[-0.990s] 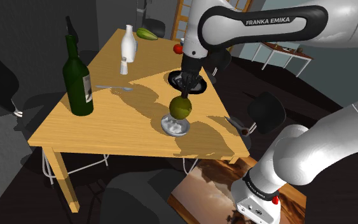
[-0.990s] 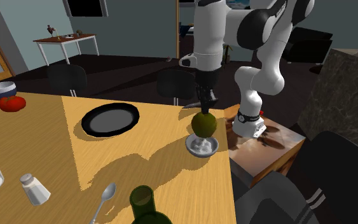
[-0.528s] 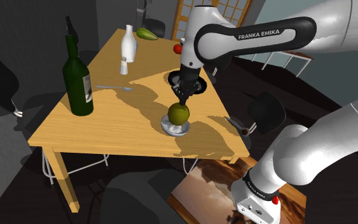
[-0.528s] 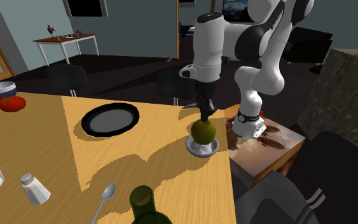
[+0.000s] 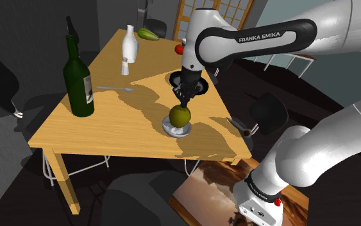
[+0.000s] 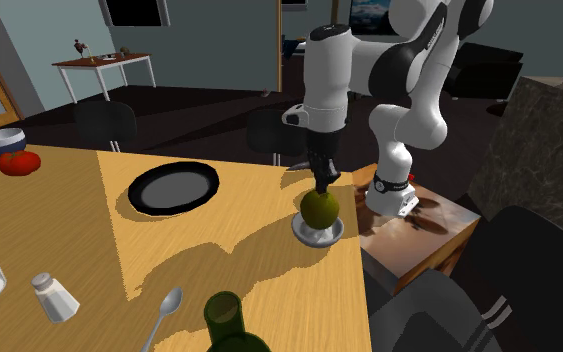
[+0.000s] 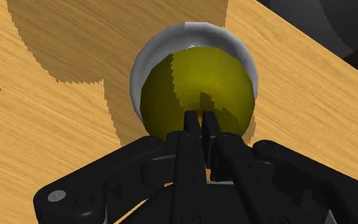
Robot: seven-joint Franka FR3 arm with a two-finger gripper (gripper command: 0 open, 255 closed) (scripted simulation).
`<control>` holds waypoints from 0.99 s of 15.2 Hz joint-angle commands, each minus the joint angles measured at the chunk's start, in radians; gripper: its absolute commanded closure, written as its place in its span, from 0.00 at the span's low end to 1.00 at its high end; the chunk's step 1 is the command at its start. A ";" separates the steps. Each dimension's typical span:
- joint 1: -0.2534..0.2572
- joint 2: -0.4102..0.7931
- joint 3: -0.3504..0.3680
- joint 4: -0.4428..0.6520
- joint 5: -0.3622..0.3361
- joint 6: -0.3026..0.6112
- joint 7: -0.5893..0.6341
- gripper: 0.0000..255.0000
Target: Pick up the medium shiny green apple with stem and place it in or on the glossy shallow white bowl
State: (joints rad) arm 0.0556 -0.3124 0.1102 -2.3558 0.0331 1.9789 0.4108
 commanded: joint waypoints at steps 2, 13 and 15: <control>0.000 0.000 0.000 0.000 0.000 0.000 0.000 0.00; -0.001 -0.021 -0.003 0.110 -0.001 -0.131 -0.001 0.00; -0.001 -0.021 -0.003 0.110 -0.001 -0.131 -0.001 0.00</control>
State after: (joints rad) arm 0.0549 -0.3333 0.1070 -2.2470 0.0324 1.8496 0.4104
